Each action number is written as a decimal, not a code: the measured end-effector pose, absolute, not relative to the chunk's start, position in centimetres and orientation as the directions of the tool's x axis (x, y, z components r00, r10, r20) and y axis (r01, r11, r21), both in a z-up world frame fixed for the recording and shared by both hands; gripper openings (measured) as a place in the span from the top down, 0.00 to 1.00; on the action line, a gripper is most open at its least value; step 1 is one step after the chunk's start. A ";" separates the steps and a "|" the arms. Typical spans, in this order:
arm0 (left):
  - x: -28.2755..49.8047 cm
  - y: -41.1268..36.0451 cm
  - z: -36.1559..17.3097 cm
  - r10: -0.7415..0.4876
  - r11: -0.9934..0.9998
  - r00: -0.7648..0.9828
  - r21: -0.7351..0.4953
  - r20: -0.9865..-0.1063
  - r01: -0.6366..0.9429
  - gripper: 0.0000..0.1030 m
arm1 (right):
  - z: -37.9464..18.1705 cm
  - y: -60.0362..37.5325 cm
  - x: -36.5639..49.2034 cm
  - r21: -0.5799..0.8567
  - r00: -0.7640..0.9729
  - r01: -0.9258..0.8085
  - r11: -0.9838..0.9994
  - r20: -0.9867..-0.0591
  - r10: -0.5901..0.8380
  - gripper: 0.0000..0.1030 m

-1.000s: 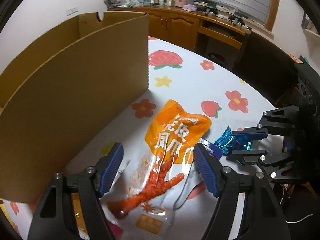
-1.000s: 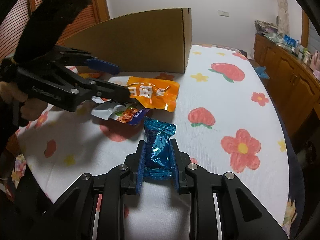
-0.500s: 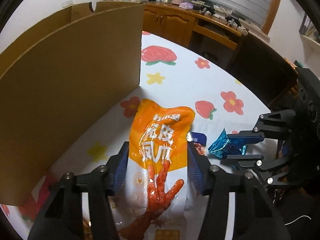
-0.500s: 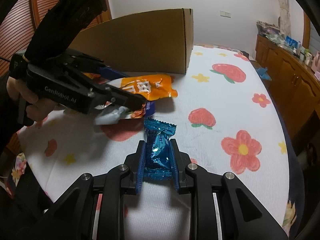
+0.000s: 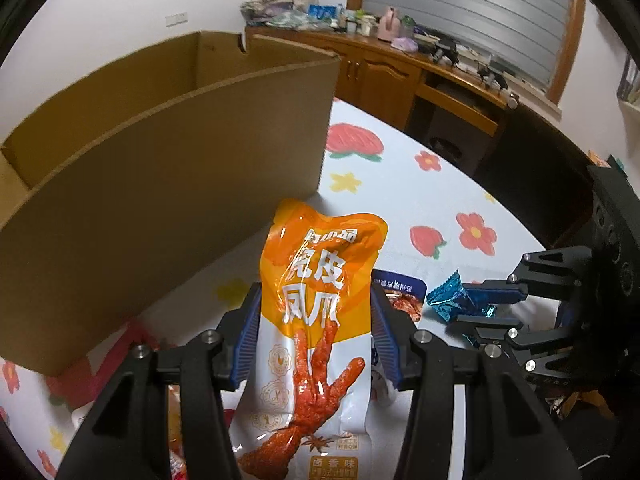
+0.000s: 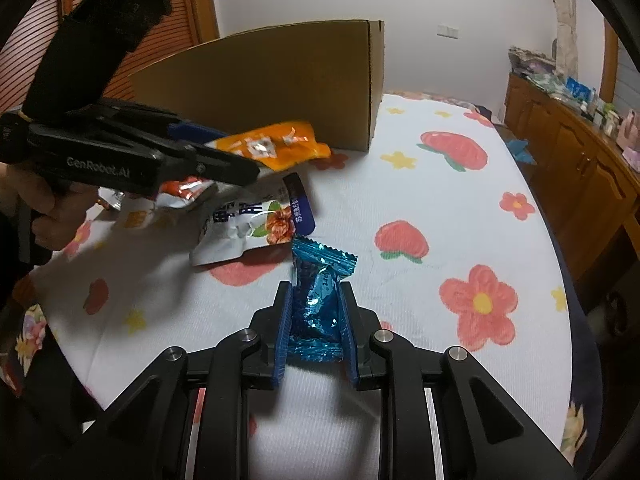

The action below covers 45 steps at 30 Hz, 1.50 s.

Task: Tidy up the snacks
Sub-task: 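Carry both items over the box and release them inside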

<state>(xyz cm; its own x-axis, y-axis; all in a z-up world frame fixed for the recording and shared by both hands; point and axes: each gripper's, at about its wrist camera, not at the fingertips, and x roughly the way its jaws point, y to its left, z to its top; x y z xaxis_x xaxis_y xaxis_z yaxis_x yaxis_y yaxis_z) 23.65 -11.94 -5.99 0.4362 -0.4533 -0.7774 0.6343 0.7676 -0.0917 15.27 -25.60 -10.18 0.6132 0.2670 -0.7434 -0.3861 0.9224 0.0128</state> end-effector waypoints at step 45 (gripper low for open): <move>22.8 -7.2 2.9 -0.439 0.843 0.657 -0.027 -0.613 0.537 0.51 | 1.0 -22.9 18.8 -0.091 0.756 -0.442 0.892 -0.573 0.316 0.80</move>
<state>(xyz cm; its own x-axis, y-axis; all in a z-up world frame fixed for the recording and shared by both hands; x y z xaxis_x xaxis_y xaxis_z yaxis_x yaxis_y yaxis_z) 22.76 -7.18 2.87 0.6574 -0.4386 -0.6128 0.5375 0.8429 -0.0267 18.78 -22.89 1.04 0.7558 0.3160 -0.5734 -0.4419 0.8925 -0.0906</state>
